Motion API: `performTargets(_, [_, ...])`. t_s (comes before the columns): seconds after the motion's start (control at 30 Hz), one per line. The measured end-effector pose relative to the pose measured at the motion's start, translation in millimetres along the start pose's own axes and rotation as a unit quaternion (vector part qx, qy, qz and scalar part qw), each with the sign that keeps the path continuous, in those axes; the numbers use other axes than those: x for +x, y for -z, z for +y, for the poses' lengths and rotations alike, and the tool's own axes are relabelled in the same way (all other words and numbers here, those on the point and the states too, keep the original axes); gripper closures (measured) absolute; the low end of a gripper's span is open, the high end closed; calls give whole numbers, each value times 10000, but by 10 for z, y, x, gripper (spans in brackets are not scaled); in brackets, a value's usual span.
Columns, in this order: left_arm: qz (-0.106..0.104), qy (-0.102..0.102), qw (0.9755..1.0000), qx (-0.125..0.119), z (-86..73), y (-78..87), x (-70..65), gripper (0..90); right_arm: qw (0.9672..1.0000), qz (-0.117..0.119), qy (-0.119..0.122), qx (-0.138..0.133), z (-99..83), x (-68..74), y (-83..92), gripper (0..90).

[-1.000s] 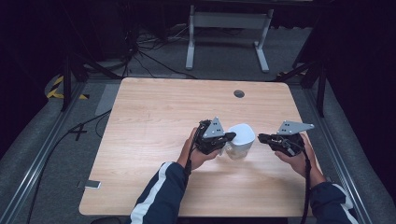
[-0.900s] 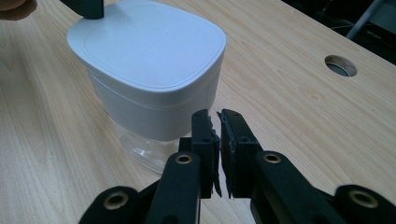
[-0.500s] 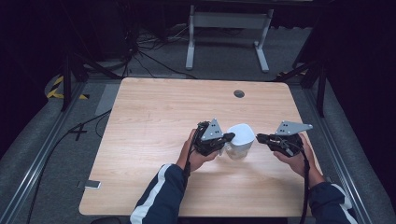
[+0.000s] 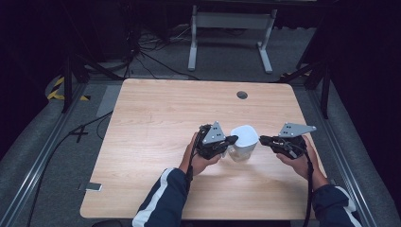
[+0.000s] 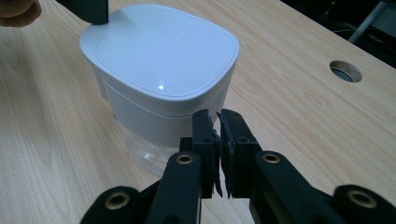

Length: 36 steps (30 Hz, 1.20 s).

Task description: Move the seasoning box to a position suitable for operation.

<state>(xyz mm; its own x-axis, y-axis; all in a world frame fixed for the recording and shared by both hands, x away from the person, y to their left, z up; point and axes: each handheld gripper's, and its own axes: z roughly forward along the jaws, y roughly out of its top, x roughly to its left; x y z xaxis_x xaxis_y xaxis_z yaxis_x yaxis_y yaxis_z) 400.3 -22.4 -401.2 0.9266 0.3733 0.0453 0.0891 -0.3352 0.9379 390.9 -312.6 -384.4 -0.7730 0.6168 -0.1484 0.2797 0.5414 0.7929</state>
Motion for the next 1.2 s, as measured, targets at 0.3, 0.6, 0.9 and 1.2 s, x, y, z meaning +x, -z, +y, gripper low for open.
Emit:
performTargets(0.3, [110,21,9999,71,38,-58,30,900,10000,-20,32,-13,-7,-13,7,849])
performTargets(0.6, [57,51,9998,-188,-42,-37,4,900,10000,-29,24,32,-18,-17,10,848])
performTargets(0.9, [-22,85,9996,-276,-77,-14,0,900,10000,-36,29,-58,9,-8,26,854])
performTargets(1.2, [-16,114,9992,-378,-104,-21,-3,900,10000,-17,3,-45,9,-4,12,853])
